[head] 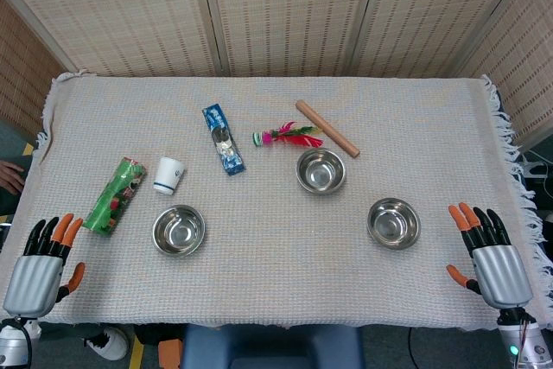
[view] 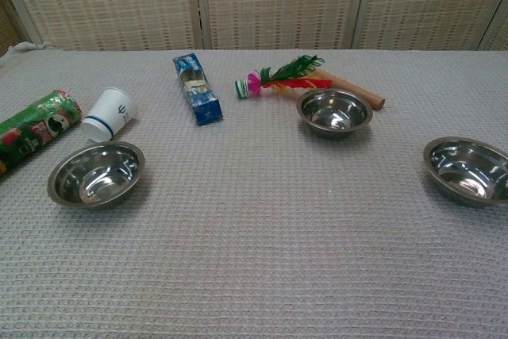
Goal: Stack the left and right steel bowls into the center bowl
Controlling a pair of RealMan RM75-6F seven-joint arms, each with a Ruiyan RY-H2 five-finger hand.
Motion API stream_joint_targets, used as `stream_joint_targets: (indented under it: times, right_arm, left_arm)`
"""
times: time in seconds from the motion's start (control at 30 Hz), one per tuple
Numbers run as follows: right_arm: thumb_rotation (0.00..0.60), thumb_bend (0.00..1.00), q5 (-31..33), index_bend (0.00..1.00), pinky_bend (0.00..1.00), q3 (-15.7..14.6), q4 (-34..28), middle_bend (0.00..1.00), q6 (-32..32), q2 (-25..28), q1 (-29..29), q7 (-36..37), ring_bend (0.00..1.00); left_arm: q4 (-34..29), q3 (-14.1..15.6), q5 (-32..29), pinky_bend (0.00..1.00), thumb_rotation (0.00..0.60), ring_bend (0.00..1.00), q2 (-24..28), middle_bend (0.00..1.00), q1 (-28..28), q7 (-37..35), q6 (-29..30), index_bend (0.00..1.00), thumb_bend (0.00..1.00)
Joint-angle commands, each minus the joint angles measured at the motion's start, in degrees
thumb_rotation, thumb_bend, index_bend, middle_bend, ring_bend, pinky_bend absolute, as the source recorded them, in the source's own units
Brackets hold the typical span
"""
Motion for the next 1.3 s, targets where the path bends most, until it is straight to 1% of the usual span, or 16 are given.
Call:
stream_joint_targets:
  times: [0.03, 0.17, 0.3, 0.4, 0.53, 0.73, 0.83, 0.97, 1.07, 1.1, 1.2, 1.3]
  right_arm:
    - [0.600, 0.07, -0.1, 0.00, 0.00, 0.0, -0.1, 0.00, 0.0, 0.1, 0.0, 0.1, 0.00]
    - [0.600, 0.07, 0.0, 0.00, 0.00, 0.2, -0.2, 0.00, 0.4, 0.2, -0.2, 0.4, 0.00]
    - [0.600, 0.07, 0.4, 0.00, 0.00, 0.4, 0.0, 0.00, 0.2, 0.1, -0.1, 0.4, 0.00]
    - [0.600, 0.07, 0.7, 0.00, 0.00, 0.4, 0.1, 0.00, -0.7, 0.0, 0.2, 0.4, 0.00]
    - [0.600, 0.07, 0.6, 0.00, 0.00, 0.3, -0.1, 0.00, -0.9, 0.3, 0.2, 0.9, 0.00]
    - [0.600, 0.07, 0.8, 0.00, 0.00, 0.2, -0.4, 0.00, -0.8, 0.8, 0.0, 1.7, 0.00]
    - [0.600, 0.07, 1.0, 0.00, 0.00, 0.4, -0.4, 0.00, -0.9, 0.9, 0.0, 1.8, 0.00]
    - [0.600, 0.07, 1.3, 0.00, 0.00, 0.3, -0.4, 0.00, -1.5, 0.9, 0.1, 1.7, 0.00]
    - [0.600, 0.07, 1.2, 0.00, 0.00, 0.2, -0.5, 0.00, -1.8, 0.9, 0.2, 1.7, 0.00]
    - [0.600, 0.07, 1.2, 0.00, 0.00, 0.2, -0.5, 0.00, -1.9, 0.9, 0.2, 1.7, 0.00]
    - [0.600, 0.07, 1.3, 0.00, 0.00, 0.2, -0.5, 0.00, -2.1, 0.9, 0.3, 1.6, 0.00]
    - [0.600, 0.07, 1.5, 0.00, 0.00, 0.1, -0.5, 0.00, -2.5, 1.0, 0.4, 1.7, 0.00]
  left_arm:
    - [0.1, 0.2, 0.1, 0.06, 0.600, 0.00, -0.4, 0.00, -0.2, 0.1, -0.5, 0.00, 0.42]
    - [1.1, 0.9, 0.8, 0.06, 0.600, 0.00, -2.4, 0.00, -1.4, 0.3, -2.9, 0.00, 0.42]
    - [4.1, 1.6, 3.0, 0.07, 0.600, 0.00, -7.2, 0.00, -3.5, 1.9, -5.6, 0.00, 0.42]
    - [8.3, 1.2, 4.6, 0.08, 0.600, 0.00, -12.3, 0.00, -5.5, 4.6, -7.0, 0.01, 0.42]
    - [15.0, 0.6, 4.7, 0.08, 0.600, 0.00, -18.4, 0.00, -7.7, 6.8, -9.4, 0.04, 0.41]
    - [22.7, -0.2, 3.0, 0.08, 0.600, 0.00, -23.6, 0.00, -9.9, 6.7, -12.5, 0.08, 0.41]
    - [24.9, 0.0, 3.0, 0.08, 0.600, 0.00, -25.1, 0.00, -10.5, 5.3, -12.6, 0.13, 0.41]
    - [27.9, 0.2, 4.1, 0.08, 0.600, 0.00, -27.0, 0.01, -11.8, 3.8, -12.1, 0.27, 0.41]
    - [30.8, 0.5, 4.9, 0.08, 0.600, 0.00, -28.7, 0.03, -12.7, 2.3, -11.6, 0.37, 0.41]
    - [31.7, 0.5, 5.0, 0.08, 0.600, 0.00, -29.1, 0.05, -12.9, 2.1, -11.5, 0.42, 0.42]
    - [34.5, 0.5, 5.6, 0.08, 0.600, 0.00, -30.8, 0.08, -13.9, 1.2, -10.8, 0.53, 0.47]
    - [36.3, 0.6, 6.1, 0.09, 0.600, 0.00, -31.8, 0.11, -14.4, -0.5, -9.6, 0.59, 0.54]
